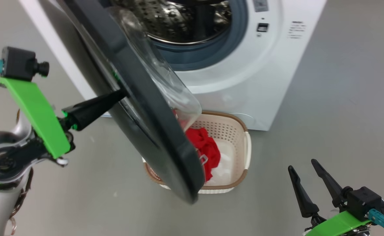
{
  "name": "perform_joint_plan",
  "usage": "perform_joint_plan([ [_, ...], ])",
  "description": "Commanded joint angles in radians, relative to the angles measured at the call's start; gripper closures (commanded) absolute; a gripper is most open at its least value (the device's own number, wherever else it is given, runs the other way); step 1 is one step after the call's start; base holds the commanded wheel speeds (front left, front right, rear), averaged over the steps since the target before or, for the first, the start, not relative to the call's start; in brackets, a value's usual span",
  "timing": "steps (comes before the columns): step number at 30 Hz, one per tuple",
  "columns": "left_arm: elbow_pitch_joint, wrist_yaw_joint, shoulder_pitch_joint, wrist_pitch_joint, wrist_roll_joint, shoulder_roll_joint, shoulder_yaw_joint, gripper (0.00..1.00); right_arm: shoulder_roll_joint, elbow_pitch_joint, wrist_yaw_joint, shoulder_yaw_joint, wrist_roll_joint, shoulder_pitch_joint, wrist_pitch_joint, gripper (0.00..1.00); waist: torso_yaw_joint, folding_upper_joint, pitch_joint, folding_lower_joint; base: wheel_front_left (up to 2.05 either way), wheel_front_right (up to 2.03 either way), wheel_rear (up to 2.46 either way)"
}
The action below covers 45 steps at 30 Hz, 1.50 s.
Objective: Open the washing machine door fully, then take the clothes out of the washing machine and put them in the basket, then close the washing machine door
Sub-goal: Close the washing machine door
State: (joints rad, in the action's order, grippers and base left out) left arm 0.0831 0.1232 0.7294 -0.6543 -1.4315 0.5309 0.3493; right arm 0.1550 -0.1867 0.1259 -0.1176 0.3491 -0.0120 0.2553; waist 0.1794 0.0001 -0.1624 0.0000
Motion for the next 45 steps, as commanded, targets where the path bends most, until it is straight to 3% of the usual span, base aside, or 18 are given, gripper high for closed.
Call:
perform_joint_plan([
  [1,-0.016,0.007,0.065,0.024,0.016,0.028,-0.033,1.00,0.006,0.026,0.005,-0.020,-0.010,0.037,0.006,0.00,-0.041,-0.0001,-0.015,0.0000,0.00,0.00,0.00],
  [29,0.276,0.007,0.290,0.346,0.093,0.037,0.027,1.00,-0.057,0.031,0.005,-0.012,-0.004,0.099,0.006,0.00,-0.293,-0.0001,-0.107,0.0000,0.00,0.00,0.00],
  [36,0.324,0.007,0.314,0.381,0.074,0.051,0.055,1.00,-0.063,0.032,0.005,-0.003,-0.006,0.095,0.006,0.00,-0.305,-0.0001,-0.106,0.0000,0.00,0.00,0.00],
  [45,0.306,0.007,0.269,0.413,0.036,0.060,0.108,1.00,-0.050,0.031,0.005,0.003,-0.011,0.089,0.006,0.00,-0.257,-0.0001,-0.085,0.0000,0.00,0.00,0.00],
])
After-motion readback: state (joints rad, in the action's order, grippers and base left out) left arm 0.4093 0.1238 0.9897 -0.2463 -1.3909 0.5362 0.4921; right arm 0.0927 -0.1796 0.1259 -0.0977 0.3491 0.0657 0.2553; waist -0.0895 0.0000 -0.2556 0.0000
